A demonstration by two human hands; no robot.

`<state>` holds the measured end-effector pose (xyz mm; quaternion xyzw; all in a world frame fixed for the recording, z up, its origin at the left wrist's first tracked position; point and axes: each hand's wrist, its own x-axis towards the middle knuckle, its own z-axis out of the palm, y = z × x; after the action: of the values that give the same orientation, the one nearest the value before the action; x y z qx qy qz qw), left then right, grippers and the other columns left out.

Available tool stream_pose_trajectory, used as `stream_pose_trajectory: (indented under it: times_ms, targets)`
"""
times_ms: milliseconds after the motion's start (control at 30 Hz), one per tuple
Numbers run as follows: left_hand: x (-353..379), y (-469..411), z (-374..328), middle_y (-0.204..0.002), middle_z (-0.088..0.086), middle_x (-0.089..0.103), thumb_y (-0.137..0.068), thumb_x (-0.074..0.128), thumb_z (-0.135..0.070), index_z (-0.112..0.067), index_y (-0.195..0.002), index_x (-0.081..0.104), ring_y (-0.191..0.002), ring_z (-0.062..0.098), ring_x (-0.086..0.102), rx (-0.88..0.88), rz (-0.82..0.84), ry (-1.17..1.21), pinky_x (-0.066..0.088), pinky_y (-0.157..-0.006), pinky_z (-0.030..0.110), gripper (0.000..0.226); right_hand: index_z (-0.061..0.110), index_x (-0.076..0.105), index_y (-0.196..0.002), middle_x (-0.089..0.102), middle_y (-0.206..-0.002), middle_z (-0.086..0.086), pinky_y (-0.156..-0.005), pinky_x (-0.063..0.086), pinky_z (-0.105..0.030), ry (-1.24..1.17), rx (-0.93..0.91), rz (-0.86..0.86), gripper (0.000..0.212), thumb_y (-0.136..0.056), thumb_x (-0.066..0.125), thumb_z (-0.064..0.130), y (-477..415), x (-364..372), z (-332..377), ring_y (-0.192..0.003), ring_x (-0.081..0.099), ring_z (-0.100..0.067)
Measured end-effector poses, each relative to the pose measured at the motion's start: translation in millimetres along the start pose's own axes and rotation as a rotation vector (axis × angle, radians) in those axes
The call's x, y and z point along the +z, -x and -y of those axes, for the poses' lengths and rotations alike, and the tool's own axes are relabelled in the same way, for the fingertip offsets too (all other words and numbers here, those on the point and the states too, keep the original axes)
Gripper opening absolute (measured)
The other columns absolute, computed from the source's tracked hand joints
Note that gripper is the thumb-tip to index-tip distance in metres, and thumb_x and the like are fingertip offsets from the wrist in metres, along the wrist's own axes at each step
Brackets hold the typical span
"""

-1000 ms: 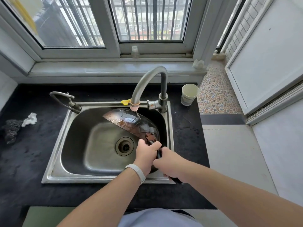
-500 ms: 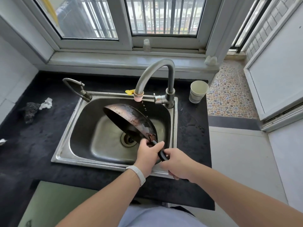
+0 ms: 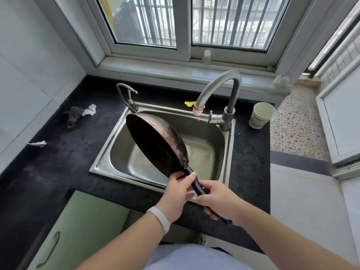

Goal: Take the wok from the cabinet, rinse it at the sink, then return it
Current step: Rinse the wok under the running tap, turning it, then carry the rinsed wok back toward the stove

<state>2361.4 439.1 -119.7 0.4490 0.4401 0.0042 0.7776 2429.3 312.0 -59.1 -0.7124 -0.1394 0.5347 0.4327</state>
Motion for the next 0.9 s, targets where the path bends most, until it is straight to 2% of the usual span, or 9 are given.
stream_pose_trajectory:
  times_ms: [67,167,267,367,500,633,733,800,900]
  targets:
    - [-8,6,0,-0.105,0.013,0.069,-0.085,0.075,-0.029,-0.008,-0.128,0.052,-0.094,0.029,0.07,-0.032,0.02,0.034,0.055,-0.088,0.052,0.053,0.021,0.065,-0.115,0.052,-0.051,0.001,-0.041,0.038,-0.027,0.0,-0.004,-0.003,0.029,-0.093,0.054,0.004,4,10,1,-0.039,0.044,-0.014]
    - [-21,20,-4,-0.097,0.013,0.069,-0.091,0.068,-0.032,-0.005,-0.118,0.06,-0.084,0.025,0.071,-0.094,0.108,0.042,0.057,-0.068,0.036,0.039,0.022,0.065,-0.114,0.055,-0.05,0.004,-0.04,0.038,-0.027,-0.011,-0.027,-0.009,0.033,-0.092,0.054,0.0,10,25,3,-0.038,0.045,-0.013]
    - [-37,30,-9,-0.099,0.015,0.068,-0.095,0.062,-0.028,-0.004,-0.112,0.061,-0.089,0.026,0.07,-0.096,0.22,0.119,0.056,-0.073,0.034,0.028,0.022,0.066,-0.113,0.052,-0.056,-0.005,-0.04,0.037,-0.028,-0.015,-0.074,-0.038,0.034,-0.09,0.056,-0.001,15,45,5,-0.04,0.044,-0.016]
    - [-52,44,-17,-0.105,0.016,0.071,-0.097,0.056,-0.014,-0.005,-0.115,0.056,-0.095,0.028,0.069,-0.079,0.316,0.301,0.057,-0.079,0.038,0.02,0.021,0.065,-0.112,0.048,-0.059,-0.013,-0.04,0.037,-0.028,-0.039,-0.111,-0.061,0.033,-0.089,0.057,0.0,19,67,5,-0.044,0.043,-0.023]
    - [-72,60,-21,-0.121,0.019,0.067,-0.099,0.048,-0.009,-0.012,-0.135,0.049,-0.11,0.035,0.066,-0.093,0.437,0.494,0.053,-0.092,0.045,0.035,0.02,0.067,-0.112,0.048,-0.061,-0.015,-0.042,0.037,-0.029,-0.087,-0.161,-0.07,0.033,-0.088,0.059,-0.002,27,93,10,-0.052,0.044,-0.027]
    - [-90,72,-25,-0.119,0.017,0.068,-0.1,0.046,-0.012,-0.01,-0.131,0.054,-0.109,0.033,0.067,-0.072,0.466,0.549,0.056,-0.087,0.043,0.032,0.019,0.067,-0.117,0.047,-0.056,-0.01,-0.04,0.036,-0.026,-0.191,-0.191,-0.05,0.038,-0.09,0.058,-0.005,35,118,13,-0.044,0.042,-0.021]
    - [-103,81,-26,-0.106,0.013,0.072,-0.101,0.047,-0.011,-0.009,-0.121,0.058,-0.098,0.027,0.07,-0.018,0.459,0.5,0.059,-0.08,0.038,0.023,0.007,0.065,-0.115,0.049,-0.059,-0.008,-0.039,0.036,-0.025,-0.265,-0.205,-0.049,0.029,-0.09,0.059,-0.006,39,137,12,-0.044,0.046,-0.017]
    - [-111,86,-28,-0.089,0.01,0.068,-0.1,0.049,-0.009,-0.008,-0.111,0.057,-0.084,0.023,0.068,0.029,0.43,0.456,0.058,-0.073,0.035,0.013,0.002,0.064,-0.108,0.05,-0.068,-0.015,-0.041,0.037,-0.027,-0.301,-0.192,-0.038,0.021,-0.088,0.064,-0.001,40,149,13,-0.049,0.046,-0.02]
    - [-121,94,-32,-0.077,0.004,0.06,-0.098,0.055,-0.011,-0.01,-0.101,0.054,-0.07,0.017,0.064,0.111,0.338,0.339,0.047,-0.062,0.033,0.003,0.0,0.063,-0.102,0.053,-0.084,-0.02,-0.043,0.042,-0.029,-0.356,-0.155,0.015,0.019,-0.085,0.064,0.009,42,162,17,-0.056,0.05,-0.022]
